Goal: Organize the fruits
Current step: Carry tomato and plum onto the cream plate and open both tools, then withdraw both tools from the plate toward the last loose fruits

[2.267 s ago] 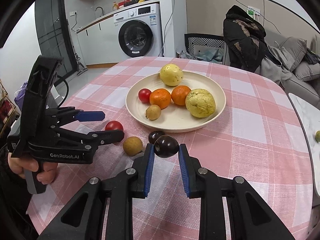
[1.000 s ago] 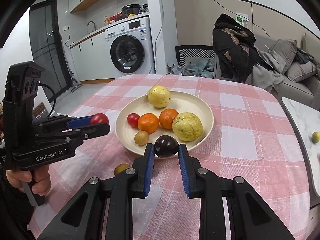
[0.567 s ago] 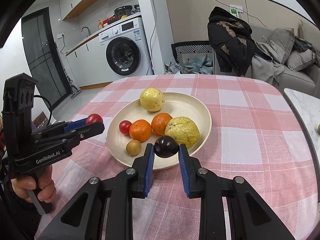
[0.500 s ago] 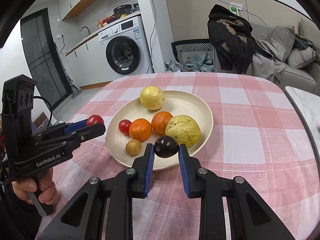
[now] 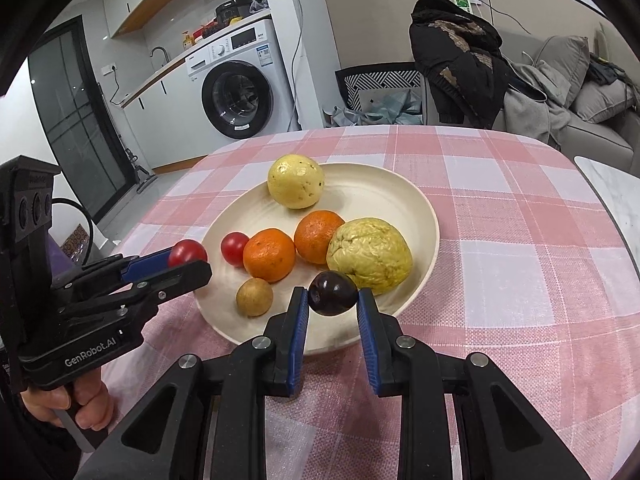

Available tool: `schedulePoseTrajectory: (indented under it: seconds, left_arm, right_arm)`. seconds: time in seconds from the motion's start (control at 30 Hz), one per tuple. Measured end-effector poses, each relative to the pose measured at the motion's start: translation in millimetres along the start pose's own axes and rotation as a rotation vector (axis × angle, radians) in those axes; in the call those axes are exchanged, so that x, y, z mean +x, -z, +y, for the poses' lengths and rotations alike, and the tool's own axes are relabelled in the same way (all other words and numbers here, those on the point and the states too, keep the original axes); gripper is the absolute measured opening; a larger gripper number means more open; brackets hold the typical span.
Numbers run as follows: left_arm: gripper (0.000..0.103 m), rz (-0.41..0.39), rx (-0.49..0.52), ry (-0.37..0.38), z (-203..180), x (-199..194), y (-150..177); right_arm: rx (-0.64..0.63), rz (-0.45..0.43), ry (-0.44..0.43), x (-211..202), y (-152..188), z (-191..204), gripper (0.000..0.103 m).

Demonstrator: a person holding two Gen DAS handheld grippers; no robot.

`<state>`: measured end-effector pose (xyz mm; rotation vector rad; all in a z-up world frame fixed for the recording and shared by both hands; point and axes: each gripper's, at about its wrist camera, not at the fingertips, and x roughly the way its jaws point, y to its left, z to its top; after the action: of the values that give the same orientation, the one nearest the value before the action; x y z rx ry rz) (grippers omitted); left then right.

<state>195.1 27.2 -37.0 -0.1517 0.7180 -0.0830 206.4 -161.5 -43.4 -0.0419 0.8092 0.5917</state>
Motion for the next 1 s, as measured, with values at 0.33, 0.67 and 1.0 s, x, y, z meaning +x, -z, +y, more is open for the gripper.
schedulePoseTrajectory:
  seconds: [0.33, 0.67, 1.0]
  left_arm:
    - [0.046, 0.005, 0.001, -0.029, 0, -4, 3]
    - [0.087, -0.068, 0.003, -0.034, -6, -46, 11]
    - [0.102, -0.076, 0.026, -0.032, -23, -69, 27]
  right_arm:
    - [-0.022, -0.010, 0.043, -9, 1, 2, 0.034]
    - [-0.018, -0.031, 0.052, -39, 15, -3, 0.099]
    - [-0.047, -0.044, 0.017, -51, 26, 3, 0.103]
